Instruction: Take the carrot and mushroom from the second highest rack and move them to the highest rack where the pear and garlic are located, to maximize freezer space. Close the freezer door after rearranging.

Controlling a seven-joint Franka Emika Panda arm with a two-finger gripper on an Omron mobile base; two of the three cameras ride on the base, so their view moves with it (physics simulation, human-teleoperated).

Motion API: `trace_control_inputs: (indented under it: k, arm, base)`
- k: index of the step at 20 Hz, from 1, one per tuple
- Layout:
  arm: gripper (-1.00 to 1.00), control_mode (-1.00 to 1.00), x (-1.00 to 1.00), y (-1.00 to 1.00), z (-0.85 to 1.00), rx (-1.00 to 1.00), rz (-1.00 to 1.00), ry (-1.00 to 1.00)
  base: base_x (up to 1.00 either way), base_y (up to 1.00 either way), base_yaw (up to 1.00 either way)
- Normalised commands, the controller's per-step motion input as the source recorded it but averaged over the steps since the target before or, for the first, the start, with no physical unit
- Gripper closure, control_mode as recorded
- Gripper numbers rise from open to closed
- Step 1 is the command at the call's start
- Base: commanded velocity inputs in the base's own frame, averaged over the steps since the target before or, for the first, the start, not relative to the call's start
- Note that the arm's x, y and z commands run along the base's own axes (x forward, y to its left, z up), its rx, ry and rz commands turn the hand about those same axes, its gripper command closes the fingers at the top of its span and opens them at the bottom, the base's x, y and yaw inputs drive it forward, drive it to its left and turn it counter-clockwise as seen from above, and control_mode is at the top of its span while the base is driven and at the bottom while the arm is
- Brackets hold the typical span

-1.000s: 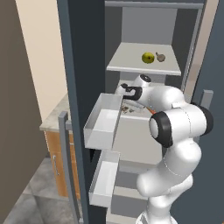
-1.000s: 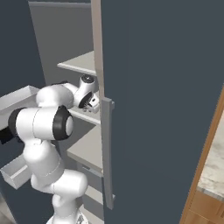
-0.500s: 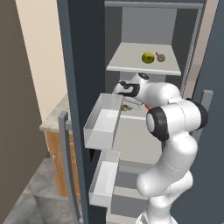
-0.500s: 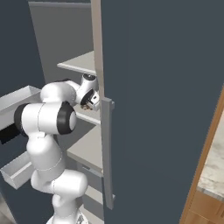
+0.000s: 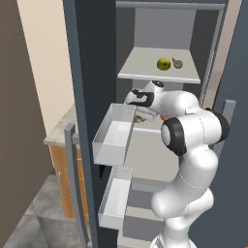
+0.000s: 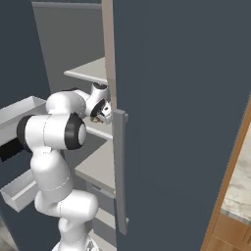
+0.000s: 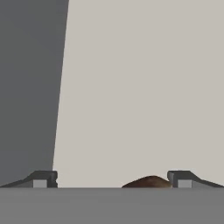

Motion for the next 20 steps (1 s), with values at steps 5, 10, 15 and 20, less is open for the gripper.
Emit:
trace_control_inputs:
  k: [5,10,15,20]
  arm:
    - [-1.00,-1.00,-0.20,0.00,-0.30,0.00,0.00,0.00]
    - [-1.00,-1.00,-0.23,0.00,-0.29,0.00,-0.02,0.00]
    - [1.00,-1.00,-0.08,0.08,-0.28,0.00,-0.01,0.02]
    - [1.00,-1.00,0.00,0.18,-0.22,0.00,-0.01,0.00]
  base:
    - [0.00,0.00,0.00]
    - [0.00,0.00,0.00]
    - [0.00,0.00,0.00]
    - [0.00,0.00,0.00]
